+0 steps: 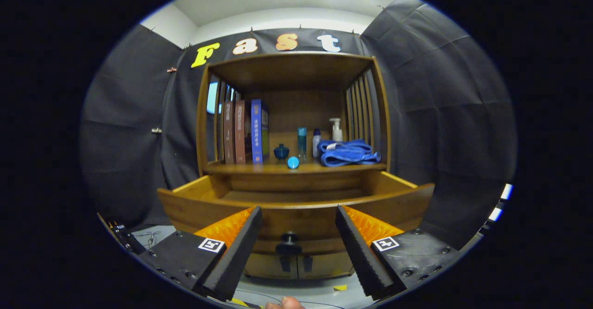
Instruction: Pull open the drawer, take out the items inside it, and place them on the countertop above the cabinet.
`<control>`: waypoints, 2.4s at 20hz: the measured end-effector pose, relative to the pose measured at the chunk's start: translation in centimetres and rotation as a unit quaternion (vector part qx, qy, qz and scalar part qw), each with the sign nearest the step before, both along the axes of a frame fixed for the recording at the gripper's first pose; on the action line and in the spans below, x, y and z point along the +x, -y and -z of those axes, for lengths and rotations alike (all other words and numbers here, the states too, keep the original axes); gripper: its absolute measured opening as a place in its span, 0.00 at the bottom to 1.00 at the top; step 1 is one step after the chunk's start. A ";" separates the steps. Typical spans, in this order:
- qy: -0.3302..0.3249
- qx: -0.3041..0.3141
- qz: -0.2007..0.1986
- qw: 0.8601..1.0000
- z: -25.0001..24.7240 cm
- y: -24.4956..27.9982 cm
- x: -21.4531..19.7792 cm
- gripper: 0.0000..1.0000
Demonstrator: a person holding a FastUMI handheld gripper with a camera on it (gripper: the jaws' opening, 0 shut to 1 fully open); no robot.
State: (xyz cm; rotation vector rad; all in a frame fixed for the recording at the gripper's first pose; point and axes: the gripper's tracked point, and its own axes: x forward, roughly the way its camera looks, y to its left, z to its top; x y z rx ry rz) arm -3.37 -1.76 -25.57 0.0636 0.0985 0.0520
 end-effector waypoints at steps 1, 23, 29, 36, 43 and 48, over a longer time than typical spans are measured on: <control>-0.006 0.002 -0.004 1.000 1.0 -0.3 0.2 1.00; -0.084 -0.031 -0.007 0.996 5.4 -1.9 10.2 0.98; -0.083 -0.024 -0.007 0.996 5.8 -2.2 14.6 0.98; -0.085 0.004 -0.007 0.996 5.9 -2.5 18.7 0.98; -0.104 -0.029 -0.015 0.994 6.5 -2.6 21.2 0.98; -0.103 -0.026 -0.015 0.994 6.7 -2.8 21.0 0.99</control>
